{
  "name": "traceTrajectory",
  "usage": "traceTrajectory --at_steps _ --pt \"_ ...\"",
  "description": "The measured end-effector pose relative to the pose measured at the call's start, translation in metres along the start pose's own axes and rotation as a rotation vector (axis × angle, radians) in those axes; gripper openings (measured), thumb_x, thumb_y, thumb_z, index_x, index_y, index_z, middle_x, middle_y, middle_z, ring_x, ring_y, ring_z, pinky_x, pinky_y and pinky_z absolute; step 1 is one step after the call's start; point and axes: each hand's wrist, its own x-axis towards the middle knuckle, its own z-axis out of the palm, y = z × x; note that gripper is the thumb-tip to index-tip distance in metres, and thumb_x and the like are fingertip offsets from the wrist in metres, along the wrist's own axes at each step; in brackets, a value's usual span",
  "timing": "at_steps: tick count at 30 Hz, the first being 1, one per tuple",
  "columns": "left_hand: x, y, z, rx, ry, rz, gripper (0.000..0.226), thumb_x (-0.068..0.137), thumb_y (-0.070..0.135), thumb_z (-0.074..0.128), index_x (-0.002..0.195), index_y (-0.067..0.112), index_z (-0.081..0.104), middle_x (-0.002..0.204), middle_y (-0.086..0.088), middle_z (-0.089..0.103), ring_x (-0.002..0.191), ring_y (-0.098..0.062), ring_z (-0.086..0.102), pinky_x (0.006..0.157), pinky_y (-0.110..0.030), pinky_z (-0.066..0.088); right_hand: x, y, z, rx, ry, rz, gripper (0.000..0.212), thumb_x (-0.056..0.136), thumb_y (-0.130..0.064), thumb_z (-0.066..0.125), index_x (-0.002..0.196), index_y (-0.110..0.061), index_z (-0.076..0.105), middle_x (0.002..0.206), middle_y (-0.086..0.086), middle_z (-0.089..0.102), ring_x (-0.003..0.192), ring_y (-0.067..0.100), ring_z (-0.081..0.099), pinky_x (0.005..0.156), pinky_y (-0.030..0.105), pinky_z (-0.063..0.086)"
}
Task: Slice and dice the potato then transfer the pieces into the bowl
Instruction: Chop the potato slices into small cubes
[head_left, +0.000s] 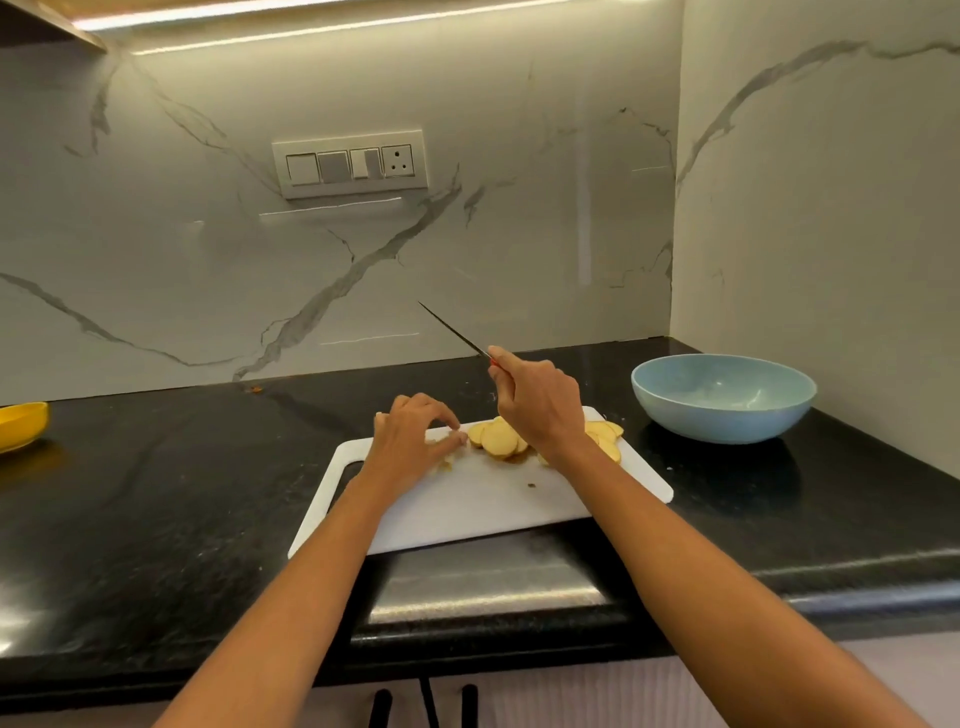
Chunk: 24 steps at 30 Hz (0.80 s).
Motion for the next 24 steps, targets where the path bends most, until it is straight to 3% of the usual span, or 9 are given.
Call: traceTrajectory --at_steps 3,6,11,13,16,20,24 --pt "-0.001 -0.010 -0.007 -0.163 -0.006 -0.087 0.002 0.084 0.032 0.066 0.084 0.034 0.066 0.101 0.009 0.060 0.105 -0.016 0.052 0.095 -0.048 0.039 0.000 0.000 -0.001 0.006 0.005 0.004 0.036 0.101 -0.027 0.038 0.133 -0.018 0.052 0.081 0.005 0.069 0.060 0.014 0.055 0.046 0.015 0.029" --pt "-0.006 -0.018 -0.015 -0.225 -0.084 -0.118 0.019 0.087 0.025 0.064 0.077 0.041 0.063 0.096 0.010 0.059 0.099 -0.015 0.056 0.094 -0.052 0.042 -0.002 0.000 0.000 0.011 -0.007 0.010 0.036 0.101 -0.027 0.038 0.133 -0.018 0.052 0.081 0.005 0.069 0.061 0.016 0.057 0.047 0.015 0.031" --pt "-0.015 -0.019 -0.032 -0.305 -0.209 -0.164 0.016 0.080 0.020 0.071 0.086 0.034 0.066 0.110 0.006 0.059 0.113 -0.017 0.049 0.102 -0.046 0.038 -0.005 0.001 -0.003 0.024 -0.012 0.030 0.036 0.101 -0.027 0.039 0.133 -0.017 0.052 0.083 0.005 0.069 0.060 0.012 0.054 0.047 0.013 0.030" --pt "-0.019 -0.020 -0.035 -0.285 -0.244 -0.200 0.020 0.073 0.021 0.077 0.081 0.036 0.067 0.114 0.006 0.059 0.117 -0.018 0.046 0.105 -0.050 0.032 -0.007 0.001 -0.005 0.025 -0.016 0.036 0.036 0.101 -0.027 0.039 0.134 -0.017 0.051 0.084 0.005 0.070 0.062 0.015 0.057 0.047 0.013 0.031" --pt "-0.019 -0.018 -0.030 -0.139 -0.137 -0.192 0.019 0.074 0.020 0.078 0.077 0.036 0.067 0.114 0.005 0.059 0.118 -0.020 0.046 0.101 -0.048 0.031 -0.009 0.000 -0.007 0.023 -0.018 0.039 0.036 0.101 -0.027 0.038 0.135 -0.018 0.050 0.085 0.005 0.070 0.066 0.017 0.061 0.048 0.013 0.031" --pt "-0.015 -0.014 -0.023 -0.076 0.031 -0.146 0.027 0.086 0.001 0.062 0.087 0.026 0.071 0.111 0.001 0.062 0.112 -0.022 0.051 0.096 -0.048 0.039 -0.007 0.000 -0.006 0.038 -0.005 0.050 0.036 0.101 -0.026 0.039 0.134 -0.018 0.051 0.086 0.005 0.070 0.067 0.017 0.062 0.050 0.012 0.033" --pt "-0.017 -0.013 -0.026 -0.088 -0.045 -0.143 0.011 0.077 0.024 0.075 0.087 0.028 0.070 0.112 0.004 0.061 0.116 -0.019 0.046 0.097 -0.044 0.033 -0.006 0.000 -0.004 0.038 0.005 0.040 0.035 0.101 -0.026 0.039 0.133 -0.018 0.053 0.087 0.005 0.071 0.067 0.017 0.062 0.050 0.014 0.034"
